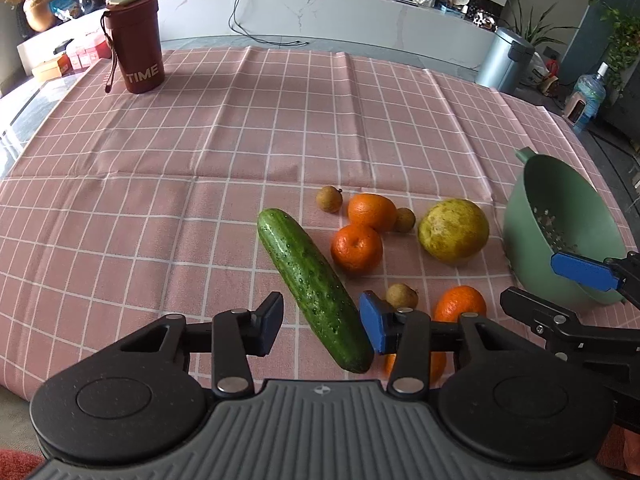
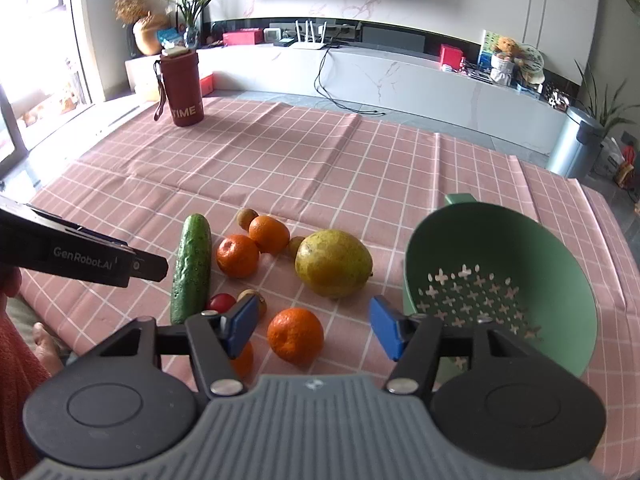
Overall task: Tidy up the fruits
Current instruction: 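Grasp and lift the yellow pear with the right tool while the left tool grasps the cucumber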
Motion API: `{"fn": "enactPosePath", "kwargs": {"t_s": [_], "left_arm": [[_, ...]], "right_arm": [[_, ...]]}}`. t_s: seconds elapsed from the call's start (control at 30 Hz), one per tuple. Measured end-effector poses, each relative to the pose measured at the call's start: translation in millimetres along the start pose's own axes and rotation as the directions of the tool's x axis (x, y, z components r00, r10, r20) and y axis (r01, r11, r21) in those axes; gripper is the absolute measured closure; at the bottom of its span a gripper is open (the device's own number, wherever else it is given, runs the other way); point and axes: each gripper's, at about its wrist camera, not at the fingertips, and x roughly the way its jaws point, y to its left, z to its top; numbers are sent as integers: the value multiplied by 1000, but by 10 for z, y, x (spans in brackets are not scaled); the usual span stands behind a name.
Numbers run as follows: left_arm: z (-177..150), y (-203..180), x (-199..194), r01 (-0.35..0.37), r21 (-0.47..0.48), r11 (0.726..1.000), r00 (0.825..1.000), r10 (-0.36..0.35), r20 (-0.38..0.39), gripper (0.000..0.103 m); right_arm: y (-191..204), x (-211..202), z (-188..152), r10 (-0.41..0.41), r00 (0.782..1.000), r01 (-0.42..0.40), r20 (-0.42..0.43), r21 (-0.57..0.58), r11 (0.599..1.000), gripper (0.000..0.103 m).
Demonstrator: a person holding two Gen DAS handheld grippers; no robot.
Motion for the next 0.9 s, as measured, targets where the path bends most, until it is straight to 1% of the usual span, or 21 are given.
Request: {"fn": "enactPosePath", "kwargs": {"t_s": [0.13, 0.2, 0.27, 0.33, 0.47, 0.6, 0.73, 0.77, 0.9], "left_arm": [[71, 100, 215, -6, -60, 998, 999, 4, -32, 51], [97, 144, 296, -1, -83, 997, 1000, -1, -22, 51], [122, 176, 366, 3, -101, 995, 1000, -4, -10, 51], [141, 198, 427, 9, -117, 993, 1000, -11, -17, 51], [182, 235, 534, 52, -153, 987, 998, -56, -21, 49], [198, 236, 597, 59, -146, 988, 998, -63, -18, 47], [215, 256, 620, 39, -143, 989, 999, -39, 0, 48], [214, 269, 626, 39, -146, 989, 999, -39, 2, 48], [206, 312, 605, 51, -156, 986, 999, -51, 0, 48]], "right_arm": [[31, 338, 171, -25, 999, 23, -21, -79, 997, 46], [43, 496, 208, -55, 998, 52, -24, -120, 991, 46], [42, 610, 206, -70, 997, 66, -23, -145, 987, 46], [40, 689, 187, -75, 997, 71, -21, -160, 984, 46], [73, 874, 151, -81, 996, 71, -40, -202, 977, 46], [84, 981, 151, -93, 995, 81, -46, -213, 974, 40], [90, 1061, 159, -112, 993, 102, -36, -220, 970, 36], [100, 1079, 159, -112, 993, 102, -34, -224, 969, 34], [157, 1142, 142, -152, 988, 139, -31, -264, 955, 33]]}}
